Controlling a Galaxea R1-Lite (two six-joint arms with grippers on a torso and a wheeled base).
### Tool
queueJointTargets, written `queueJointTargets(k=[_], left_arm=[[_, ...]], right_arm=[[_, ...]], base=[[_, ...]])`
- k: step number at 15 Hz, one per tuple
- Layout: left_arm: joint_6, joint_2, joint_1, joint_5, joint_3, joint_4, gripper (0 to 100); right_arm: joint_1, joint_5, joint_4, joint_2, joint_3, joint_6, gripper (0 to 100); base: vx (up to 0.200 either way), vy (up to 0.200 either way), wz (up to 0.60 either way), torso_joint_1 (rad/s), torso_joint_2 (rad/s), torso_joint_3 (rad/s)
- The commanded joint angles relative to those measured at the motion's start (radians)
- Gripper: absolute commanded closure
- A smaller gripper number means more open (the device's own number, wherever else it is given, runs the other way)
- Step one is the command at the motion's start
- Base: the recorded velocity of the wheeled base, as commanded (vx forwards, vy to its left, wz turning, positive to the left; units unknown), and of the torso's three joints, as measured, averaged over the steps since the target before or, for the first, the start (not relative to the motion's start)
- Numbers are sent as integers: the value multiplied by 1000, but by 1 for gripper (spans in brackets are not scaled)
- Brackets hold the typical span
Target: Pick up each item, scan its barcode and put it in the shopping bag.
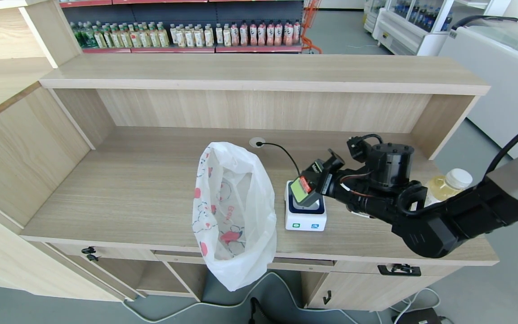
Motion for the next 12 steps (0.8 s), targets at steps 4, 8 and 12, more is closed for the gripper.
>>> queueJointTargets(k=[4, 8, 12], left_arm=[[2, 0, 0, 0, 0, 0, 0], [2, 0, 0, 0, 0, 0, 0], [2, 0, 0, 0, 0, 0, 0]], right_arm=[[1, 2, -1, 20, -13, 1, 100], [2, 5, -2, 40, -36, 2, 100], [2, 5, -2, 41, -45, 2, 100]], base=[[0, 0, 0, 0, 0, 0], [0, 0, 0, 0, 0, 0], [0, 0, 0, 0, 0, 0]])
